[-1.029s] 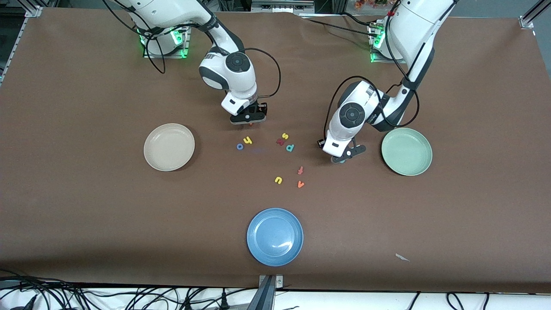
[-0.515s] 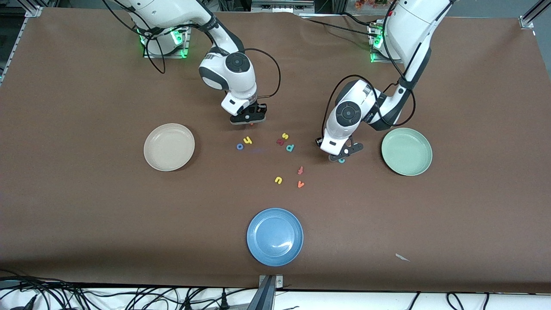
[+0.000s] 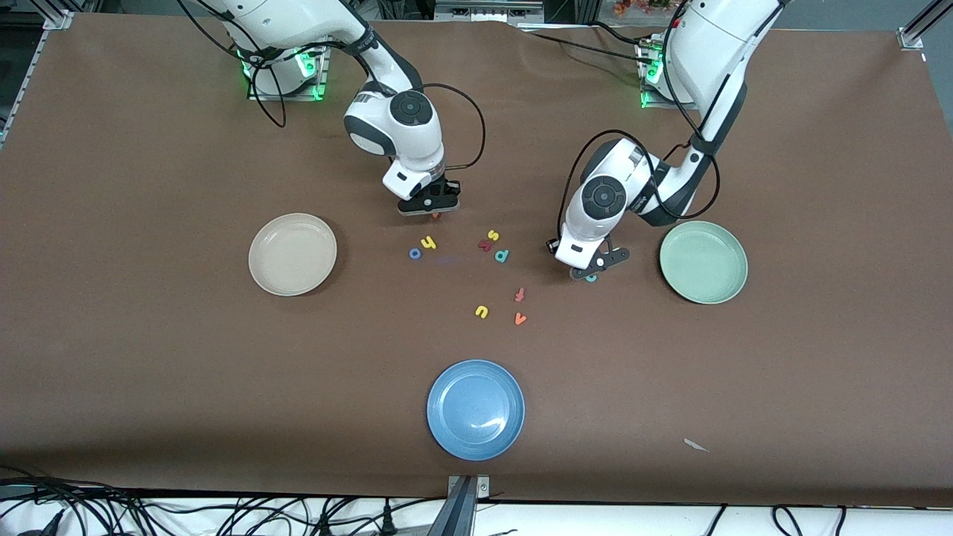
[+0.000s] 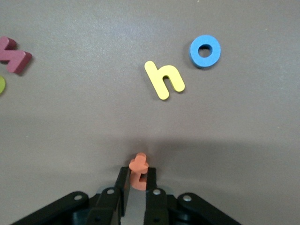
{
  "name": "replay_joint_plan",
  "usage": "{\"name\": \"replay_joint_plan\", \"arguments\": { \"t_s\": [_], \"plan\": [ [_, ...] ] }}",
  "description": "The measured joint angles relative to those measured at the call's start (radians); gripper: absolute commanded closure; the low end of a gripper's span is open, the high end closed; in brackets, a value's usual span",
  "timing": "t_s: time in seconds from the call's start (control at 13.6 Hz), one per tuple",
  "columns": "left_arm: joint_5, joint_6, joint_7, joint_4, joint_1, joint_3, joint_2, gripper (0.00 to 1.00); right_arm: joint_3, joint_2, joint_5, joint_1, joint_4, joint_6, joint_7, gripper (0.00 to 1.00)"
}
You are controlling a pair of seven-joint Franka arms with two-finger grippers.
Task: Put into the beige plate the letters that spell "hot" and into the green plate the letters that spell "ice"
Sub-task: 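Grasp orange e with the left gripper while the right gripper grasps orange t, then drop the e on the green plate while the right gripper drops t on cream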
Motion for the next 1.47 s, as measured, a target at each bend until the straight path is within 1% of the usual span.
{"name": "replay_joint_plan", "arguments": {
  "t_s": [0.22,0.44,0.66,0.88,1.1,1.18,1.25,1.47],
  "plan": [
    [0.0,0.0,0.0,0.0,0.0,0.0,0.0,0.59,0.0,0.0,-0.002,0.0,0.0,0.001,0.0,1.0],
    [0.0,0.002,0.0,0.001,0.0,0.0,0.0,0.7,-0.003,-0.008,-0.008,-0.001,0.001,-0.001,-0.002,1.0],
    [0.0,0.002,-0.001,0.001,0.0,-0.001,0.0,0.79,-0.01,-0.06,-0.009,-0.006,0.003,-0.063,-0.011,1.0],
    [0.0,0.001,-0.001,0.002,0.0,-0.001,0.0,0.8,-0.014,-0.128,-0.009,-0.021,-0.012,-0.103,-0.017,1.0],
    [0.0,-0.015,-0.001,0.024,0.016,0.006,-0.002,0.81,-0.017,-0.199,-0.007,-0.08,-0.051,-0.152,-0.107,1.0],
    [0.0,-0.062,-0.001,0.057,0.027,0.006,-0.006,0.81,-0.018,-0.218,0.006,-0.101,-0.057,-0.178,-0.151,1.0],
    [-0.003,-0.139,-0.001,0.109,0.037,0.006,-0.012,0.81,-0.018,-0.232,0.034,-0.117,-0.06,-0.194,-0.202,1.0],
    [-0.057,-0.42,0.06,0.302,0.066,0.007,-0.038,0.81,-0.019,-0.267,0.116,-0.155,-0.061,-0.231,-0.349,1.0]
  ]
}}
